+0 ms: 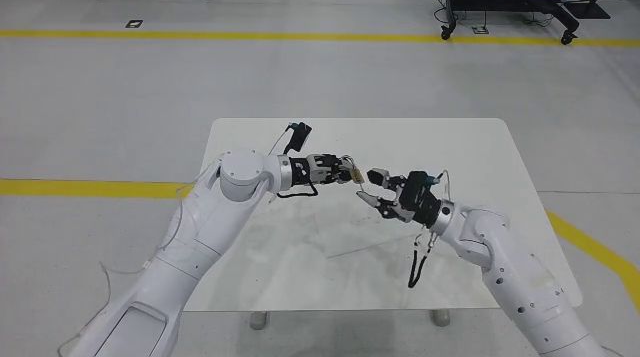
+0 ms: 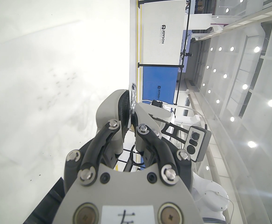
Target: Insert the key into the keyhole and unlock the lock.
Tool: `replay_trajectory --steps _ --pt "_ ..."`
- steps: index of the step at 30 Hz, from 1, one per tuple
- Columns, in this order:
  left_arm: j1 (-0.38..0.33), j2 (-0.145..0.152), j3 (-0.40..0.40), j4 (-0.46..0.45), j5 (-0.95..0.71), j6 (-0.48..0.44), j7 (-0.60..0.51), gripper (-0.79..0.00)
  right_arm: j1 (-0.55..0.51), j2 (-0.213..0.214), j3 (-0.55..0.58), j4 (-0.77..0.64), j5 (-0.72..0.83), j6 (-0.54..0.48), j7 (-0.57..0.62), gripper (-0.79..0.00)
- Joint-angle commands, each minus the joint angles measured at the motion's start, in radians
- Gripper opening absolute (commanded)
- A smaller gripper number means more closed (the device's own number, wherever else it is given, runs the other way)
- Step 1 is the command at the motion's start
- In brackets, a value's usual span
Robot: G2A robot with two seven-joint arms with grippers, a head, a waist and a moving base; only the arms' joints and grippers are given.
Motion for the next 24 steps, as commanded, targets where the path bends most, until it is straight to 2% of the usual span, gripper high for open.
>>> replay_trajectory --steps 1,5,10,16,17,18,20,21,23,24 --pt "-0.001 0.0 0.0 0.001 0.0 0.0 -0.003 -0.785 -0.012 0.002 0.005 -0.021 -0.031 0.019 0.003 -0.397" --pt "-0.003 -0.001 0.0 0.004 -0.002 0.0 -0.008 -0.785 -0.031 0.003 0.012 -0.052 -0.072 0.054 0.024 -0.289" --pt "-0.005 -0.001 0.001 0.007 0.002 0.001 -0.012 -0.785 -0.054 0.0 -0.003 -0.124 -0.174 0.189 0.133 -0.163" --pt "-0.008 -0.001 0.001 0.01 0.004 0.0 -0.018 -0.785 -0.055 -0.013 -0.056 -0.184 -0.281 0.333 0.243 -0.2" --pt "-0.008 -0.001 0.001 0.011 0.004 0.0 -0.018 -0.785 -0.054 -0.015 -0.063 -0.192 -0.294 0.346 0.249 -0.268" --pt "-0.008 -0.001 0.001 0.011 0.003 -0.001 -0.02 -0.785 -0.053 -0.017 -0.069 -0.196 -0.308 0.359 0.252 -0.465" --pt "-0.009 -0.001 0.002 0.013 0.005 0.0 -0.023 -0.785 -0.052 -0.02 -0.078 -0.201 -0.326 0.386 0.264 -0.57" --pt "-0.01 -0.001 0.001 0.013 0.005 -0.001 -0.023 -0.785 -0.05 -0.022 -0.083 -0.203 -0.334 0.394 0.272 -0.665" --pt "-0.01 -0.001 0.002 0.014 0.005 -0.001 -0.024 -0.785 -0.045 -0.025 -0.09 -0.201 -0.342 0.407 0.285 -0.785" --pt "-0.01 -0.001 0.002 0.015 0.005 -0.001 -0.027 -0.785 -0.043 -0.027 -0.093 -0.2 -0.342 0.411 0.289 -0.785"
